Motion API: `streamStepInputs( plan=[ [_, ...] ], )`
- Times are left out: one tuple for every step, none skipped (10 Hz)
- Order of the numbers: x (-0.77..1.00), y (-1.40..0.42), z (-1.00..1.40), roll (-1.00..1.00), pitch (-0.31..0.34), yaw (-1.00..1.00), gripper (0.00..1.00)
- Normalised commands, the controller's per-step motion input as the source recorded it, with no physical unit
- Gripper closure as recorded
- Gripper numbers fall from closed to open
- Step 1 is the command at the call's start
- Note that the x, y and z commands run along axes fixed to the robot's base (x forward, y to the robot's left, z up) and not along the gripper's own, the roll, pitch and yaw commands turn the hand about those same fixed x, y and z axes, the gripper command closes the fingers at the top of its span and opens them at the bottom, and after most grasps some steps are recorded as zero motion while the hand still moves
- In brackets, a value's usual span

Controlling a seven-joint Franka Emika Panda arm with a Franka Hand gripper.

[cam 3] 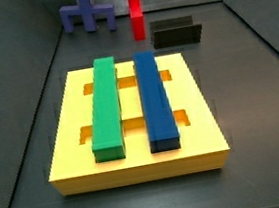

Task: Pick up the purple object. Move up. Move to above the board. Insert the purple object.
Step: Move up, then move to above the board.

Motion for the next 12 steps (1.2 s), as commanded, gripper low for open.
streamStepInputs(
  plan=[
    [0.02,0.05,0.86,0.01,-0.018,0.02,1.00],
    [-0.04,0.04,0.62,0.02,0.040,0.01,1.00],
    [0.01,0.01,0.22,0.05,0.040,0.01,1.00],
    [0.00,0.00,1.40,0.00,0.000,0.00,1.00],
    [-0.02,-0.01,1.40,-0.04,0.012,-0.01,1.00],
    [-0.07,-0.02,1.40,-0.01,0.019,-0.01,1.00],
    [-0.04,-0.02,1.40,0.01,0.003,0.00,1.00],
    [0.05,0.02,0.80,-0.01,0.060,0.00,1.00],
    [0.06,0.01,0.44,0.00,0.094,-0.01,1.00],
    [0.34,-1.40,0.14,-0.07,0.185,0.40,1.00],
    [0.33,-1.40,0.14,-0.08,0.175,0.40,1.00],
    [0.33,-1.40,0.14,-0.02,0.116,0.24,1.00]
  ],
)
